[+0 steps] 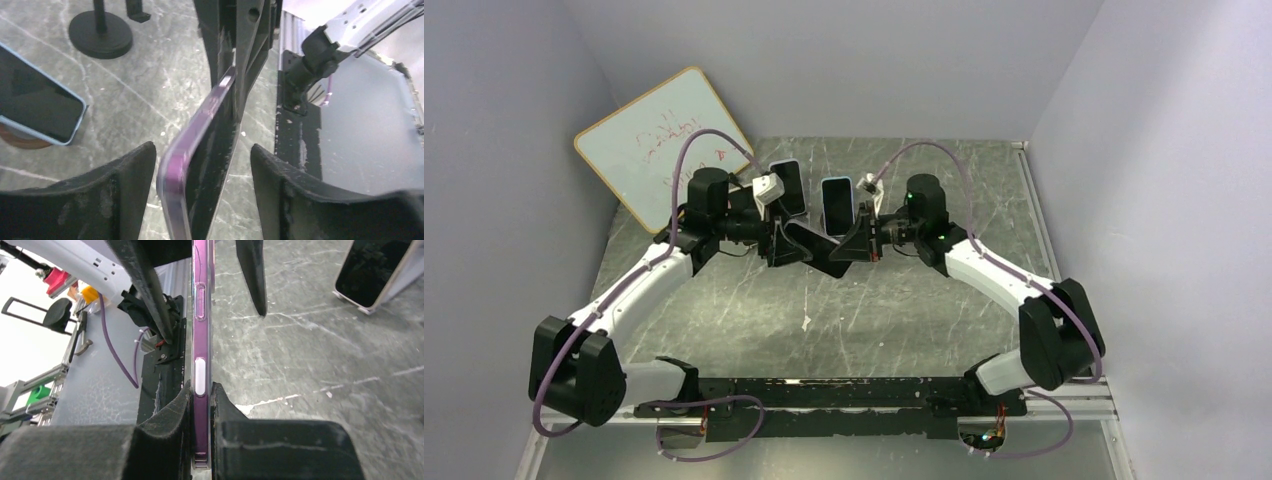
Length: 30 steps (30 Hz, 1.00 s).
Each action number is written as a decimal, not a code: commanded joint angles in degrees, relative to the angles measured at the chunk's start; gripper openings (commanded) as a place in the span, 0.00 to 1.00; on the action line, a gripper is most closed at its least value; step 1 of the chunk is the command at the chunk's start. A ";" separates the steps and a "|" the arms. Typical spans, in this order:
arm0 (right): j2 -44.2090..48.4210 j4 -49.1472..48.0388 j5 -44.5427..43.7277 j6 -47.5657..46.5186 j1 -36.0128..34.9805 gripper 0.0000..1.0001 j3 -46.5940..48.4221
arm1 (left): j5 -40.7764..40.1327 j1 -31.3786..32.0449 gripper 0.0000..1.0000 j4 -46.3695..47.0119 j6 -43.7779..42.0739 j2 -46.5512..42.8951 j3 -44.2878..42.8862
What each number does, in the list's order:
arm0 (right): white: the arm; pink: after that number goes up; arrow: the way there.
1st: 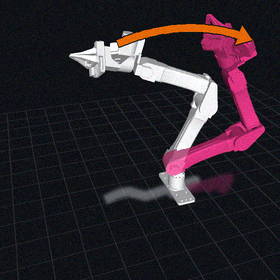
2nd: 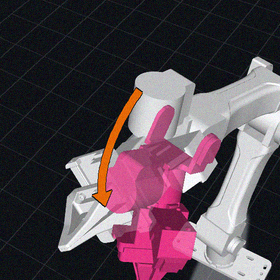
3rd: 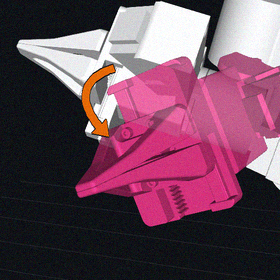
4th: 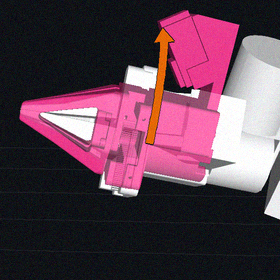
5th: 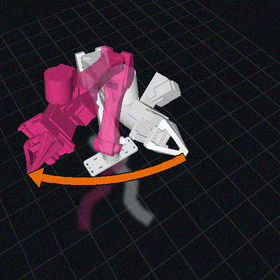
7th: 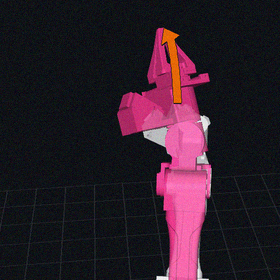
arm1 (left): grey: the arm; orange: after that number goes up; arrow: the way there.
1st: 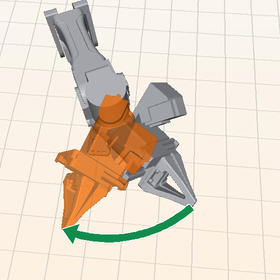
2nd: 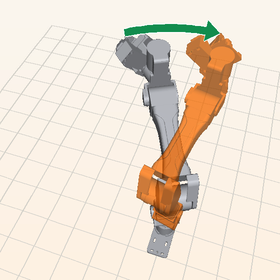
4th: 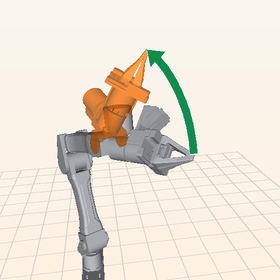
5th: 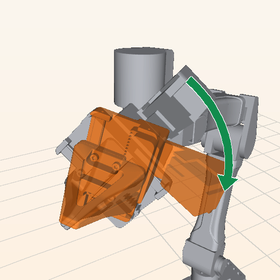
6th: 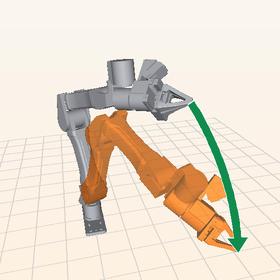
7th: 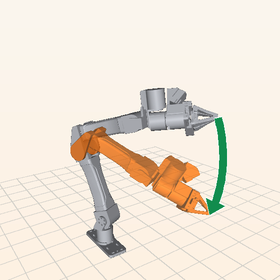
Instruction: Place the phone on the phone stand
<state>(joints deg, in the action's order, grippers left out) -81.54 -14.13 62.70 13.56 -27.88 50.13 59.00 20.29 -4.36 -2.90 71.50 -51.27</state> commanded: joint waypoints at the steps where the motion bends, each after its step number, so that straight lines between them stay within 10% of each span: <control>1: -1.41 0.03 1.65 -2.84 -3.12 0.00 4.68 | 8.40 -0.27 0.65 3.90 2.13 0.58 -1.12; 6: -2.44 1.55 1.46 -4.51 -3.37 0.00 6.13 | 10.55 0.08 0.05 1.66 1.01 1.47 -1.43; 11: -3.10 2.69 1.05 -5.36 -2.99 0.00 7.86 | 12.47 0.45 0.05 2.91 1.20 0.74 -0.85; 18: 1.42 -15.09 -6.96 4.37 -0.34 0.77 -0.76 | 7.13 0.39 0.05 12.93 9.05 -2.77 1.40; 23: 6.23 -41.12 -22.69 14.30 2.31 0.89 -15.98 | 0.22 0.21 0.05 39.48 24.18 -6.81 8.01; 30: -2.26 -69.56 -17.57 27.78 2.53 0.90 -20.27 | -0.19 0.40 0.05 68.20 43.59 -1.68 11.63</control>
<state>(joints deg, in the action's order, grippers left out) -79.20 -59.86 44.45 30.83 -25.58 29.85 59.81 20.47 38.76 26.70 67.83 -40.14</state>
